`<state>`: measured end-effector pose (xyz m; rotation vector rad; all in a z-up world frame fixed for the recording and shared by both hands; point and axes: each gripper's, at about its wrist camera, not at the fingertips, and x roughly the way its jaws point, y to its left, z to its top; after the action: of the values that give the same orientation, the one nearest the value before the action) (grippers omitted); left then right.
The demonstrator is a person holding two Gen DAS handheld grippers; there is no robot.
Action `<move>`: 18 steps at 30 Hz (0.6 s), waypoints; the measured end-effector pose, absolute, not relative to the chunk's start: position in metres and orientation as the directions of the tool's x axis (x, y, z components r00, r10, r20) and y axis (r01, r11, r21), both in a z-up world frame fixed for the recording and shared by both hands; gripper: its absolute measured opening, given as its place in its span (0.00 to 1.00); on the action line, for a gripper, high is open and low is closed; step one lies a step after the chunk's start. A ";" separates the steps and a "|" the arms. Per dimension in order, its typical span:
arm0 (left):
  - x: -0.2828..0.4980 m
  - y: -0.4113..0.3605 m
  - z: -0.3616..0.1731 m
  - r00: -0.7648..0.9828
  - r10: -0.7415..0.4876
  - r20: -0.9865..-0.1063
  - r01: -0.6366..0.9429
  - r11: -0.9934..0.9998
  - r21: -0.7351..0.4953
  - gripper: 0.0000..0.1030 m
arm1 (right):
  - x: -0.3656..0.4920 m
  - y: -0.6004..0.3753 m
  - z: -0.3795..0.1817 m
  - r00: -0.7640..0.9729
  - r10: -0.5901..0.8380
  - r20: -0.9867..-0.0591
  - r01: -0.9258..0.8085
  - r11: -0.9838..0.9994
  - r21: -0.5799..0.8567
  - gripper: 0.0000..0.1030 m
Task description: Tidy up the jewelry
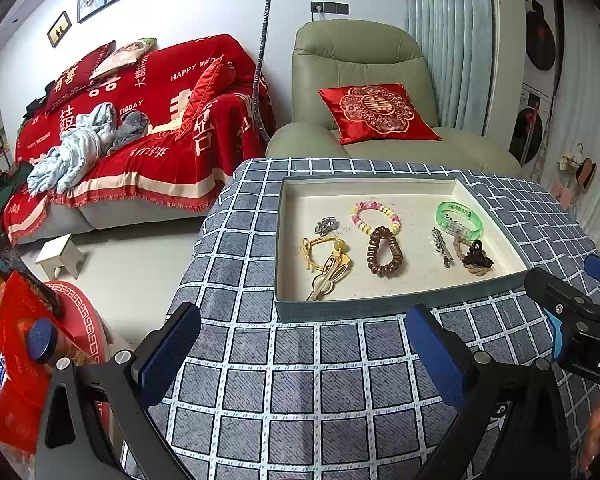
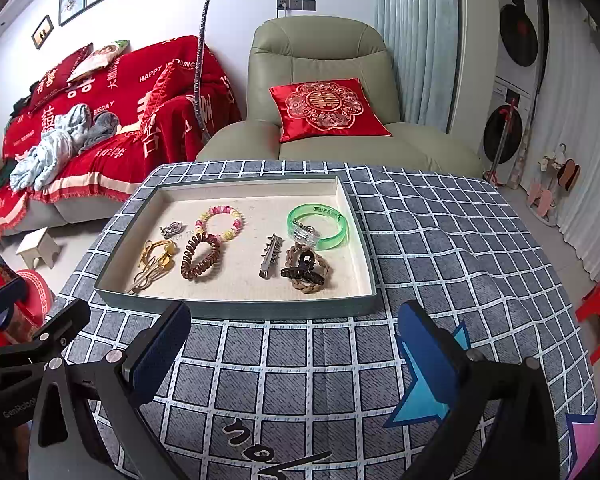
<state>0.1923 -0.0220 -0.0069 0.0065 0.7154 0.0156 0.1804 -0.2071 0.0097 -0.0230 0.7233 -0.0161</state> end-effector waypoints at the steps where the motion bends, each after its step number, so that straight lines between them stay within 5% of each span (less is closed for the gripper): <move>1: 0.192 -0.022 -0.007 0.755 0.017 -0.656 -0.013 1.000 0.012 1.00 | 0.180 -0.207 0.010 0.750 -0.022 -0.662 0.006 1.000 -0.026 1.00; 18: 0.192 -0.021 -0.007 0.754 0.020 -0.657 -0.014 1.000 0.014 1.00 | 0.180 -0.208 0.009 0.750 -0.021 -0.662 0.004 1.000 -0.027 1.00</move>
<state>0.1922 -0.0213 -0.0071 0.0086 0.7169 0.0181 0.1801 -0.2084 0.0090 -0.0244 0.7234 -0.0137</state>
